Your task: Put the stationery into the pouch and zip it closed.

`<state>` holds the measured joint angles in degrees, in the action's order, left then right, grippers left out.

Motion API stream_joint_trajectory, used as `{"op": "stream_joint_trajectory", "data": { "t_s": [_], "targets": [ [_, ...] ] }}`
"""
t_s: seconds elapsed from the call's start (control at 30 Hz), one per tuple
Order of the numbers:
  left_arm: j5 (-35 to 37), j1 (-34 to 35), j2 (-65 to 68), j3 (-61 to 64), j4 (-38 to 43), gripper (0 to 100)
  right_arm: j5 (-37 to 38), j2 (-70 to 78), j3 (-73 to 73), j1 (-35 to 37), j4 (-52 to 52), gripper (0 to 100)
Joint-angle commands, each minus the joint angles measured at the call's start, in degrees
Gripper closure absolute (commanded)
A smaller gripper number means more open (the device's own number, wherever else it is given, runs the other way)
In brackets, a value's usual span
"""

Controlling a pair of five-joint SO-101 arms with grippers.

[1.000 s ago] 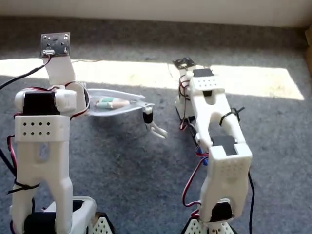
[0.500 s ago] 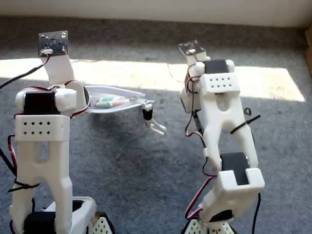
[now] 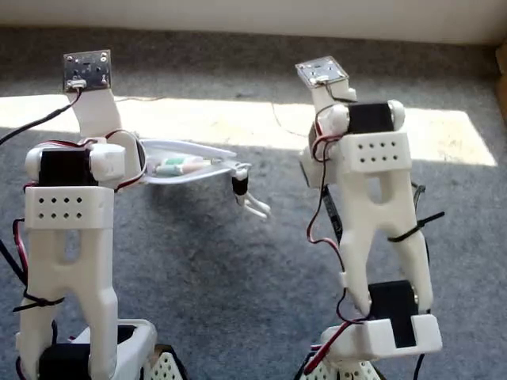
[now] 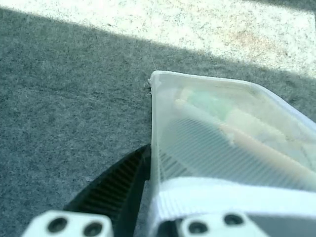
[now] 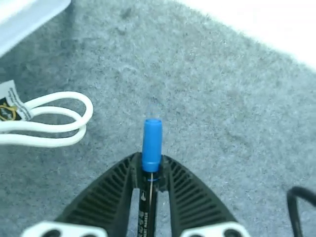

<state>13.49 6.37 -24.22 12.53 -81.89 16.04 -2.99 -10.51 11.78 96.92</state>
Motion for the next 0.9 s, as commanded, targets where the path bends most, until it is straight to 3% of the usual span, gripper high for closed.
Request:
{"op": "stream_joint_trajectory", "data": {
  "t_s": [0.0,0.37,0.87],
  "targets": [
    [2.5,-1.2,0.7,0.0,2.1,99,-3.3,-8.4,0.2,1.6,1.3,99.3],
    [2.7,-1.2,0.9,0.1,2.2,99,-3.9,-28.9,11.1,7.2,0.6,99.3],
    [2.7,-1.2,0.7,0.1,2.0,99,-10.8,-50.0,20.4,15.6,-13.6,99.3]
  ]
}}
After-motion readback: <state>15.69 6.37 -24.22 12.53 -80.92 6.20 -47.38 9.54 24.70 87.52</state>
